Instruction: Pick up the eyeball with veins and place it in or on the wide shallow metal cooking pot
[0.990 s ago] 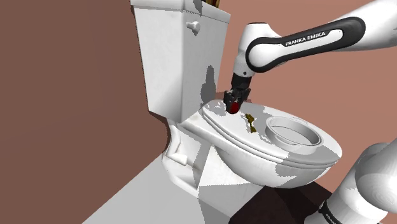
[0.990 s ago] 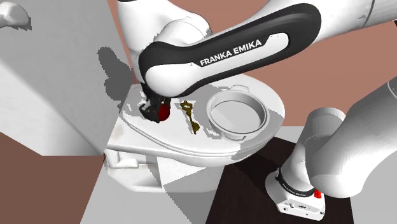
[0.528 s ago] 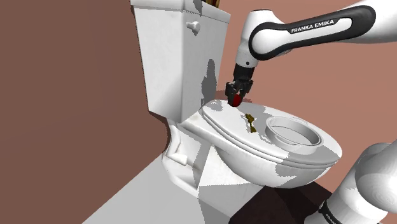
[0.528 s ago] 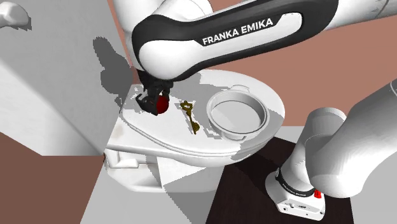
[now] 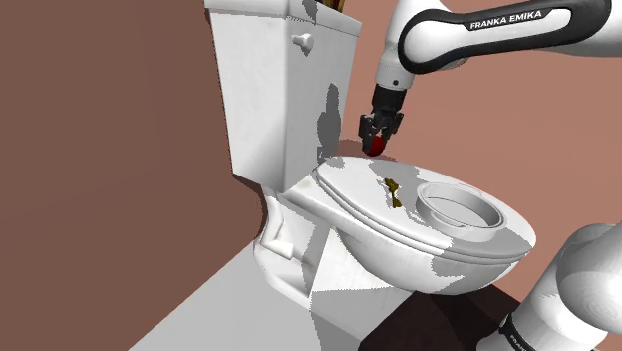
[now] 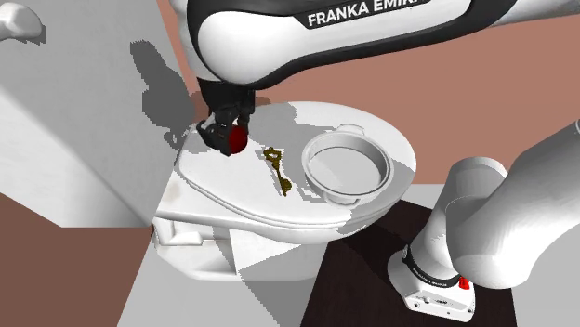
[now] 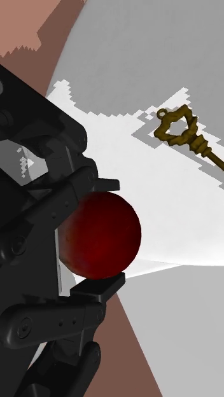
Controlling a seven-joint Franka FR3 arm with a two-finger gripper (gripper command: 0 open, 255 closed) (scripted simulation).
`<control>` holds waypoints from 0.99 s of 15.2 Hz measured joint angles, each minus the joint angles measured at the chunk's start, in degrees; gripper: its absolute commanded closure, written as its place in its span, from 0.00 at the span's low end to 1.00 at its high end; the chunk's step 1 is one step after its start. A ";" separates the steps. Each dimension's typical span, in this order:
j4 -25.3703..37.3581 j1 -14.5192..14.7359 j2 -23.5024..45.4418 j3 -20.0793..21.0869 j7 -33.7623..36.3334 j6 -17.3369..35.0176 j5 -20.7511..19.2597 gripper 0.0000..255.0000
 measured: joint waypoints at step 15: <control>-22.48 -3.44 -30.08 -8.63 -10.86 -7.06 -2.86 1.00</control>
